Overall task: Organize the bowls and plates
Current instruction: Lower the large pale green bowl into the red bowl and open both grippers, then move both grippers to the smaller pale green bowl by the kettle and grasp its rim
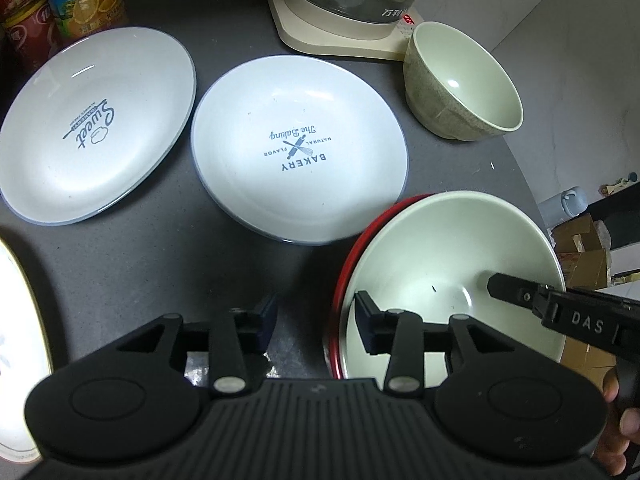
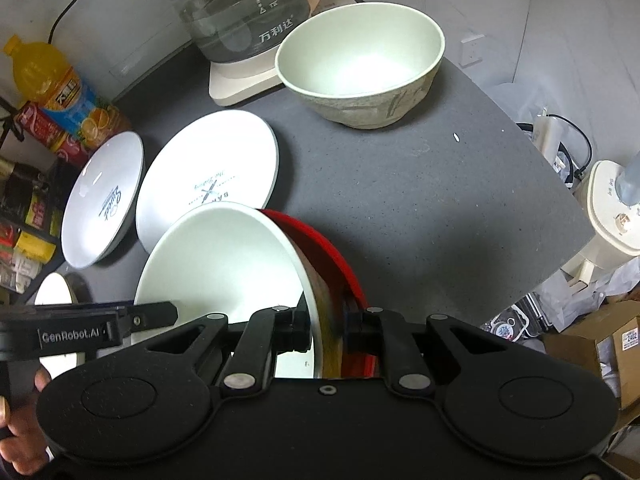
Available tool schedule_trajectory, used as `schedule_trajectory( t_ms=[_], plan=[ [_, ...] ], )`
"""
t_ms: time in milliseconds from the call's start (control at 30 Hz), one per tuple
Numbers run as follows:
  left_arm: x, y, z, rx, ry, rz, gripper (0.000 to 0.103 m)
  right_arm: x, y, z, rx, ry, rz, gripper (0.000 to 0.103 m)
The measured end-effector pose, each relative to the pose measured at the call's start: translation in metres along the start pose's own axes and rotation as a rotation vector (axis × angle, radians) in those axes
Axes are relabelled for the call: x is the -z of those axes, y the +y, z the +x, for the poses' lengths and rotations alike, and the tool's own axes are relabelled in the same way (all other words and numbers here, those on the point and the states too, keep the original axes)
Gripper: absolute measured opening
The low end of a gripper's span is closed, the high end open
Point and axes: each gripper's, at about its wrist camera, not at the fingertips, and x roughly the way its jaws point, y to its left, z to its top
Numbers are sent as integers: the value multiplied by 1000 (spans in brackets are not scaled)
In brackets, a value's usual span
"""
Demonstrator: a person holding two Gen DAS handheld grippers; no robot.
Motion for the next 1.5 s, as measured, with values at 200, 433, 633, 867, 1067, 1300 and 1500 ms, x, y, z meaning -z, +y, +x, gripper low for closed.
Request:
schedule_trajectory(
  t_ms=[200, 433, 633, 867, 1067, 1300, 1500],
  plan=[
    [-3, 2, -4, -16, -29, 2, 43, 4, 1, -10, -43, 0, -6, 33],
    [-3, 6, -7, -3, -52, -10, 55, -1, 4, -29, -73, -90, -21, 58],
    [-6, -5, -17, -32, -102, 19, 62, -9, -7, -31, -56, -131, -15, 62],
    [-15, -6, -24, -63, -135, 11, 62, -11, -15, -31, -54, -150, -14, 70],
    [-24, -13, -31, -68, -179, 3, 62, -19, -22, -35, -63, -181, -5, 74],
    [-41, -30, -36, -61, -234, -1, 63, -38, -42, -43, -59, -233, 24, 78],
    [-54, -44, -31, -42, -264, -8, 65, -57, -57, -44, -60, -269, 43, 78]
  ],
)
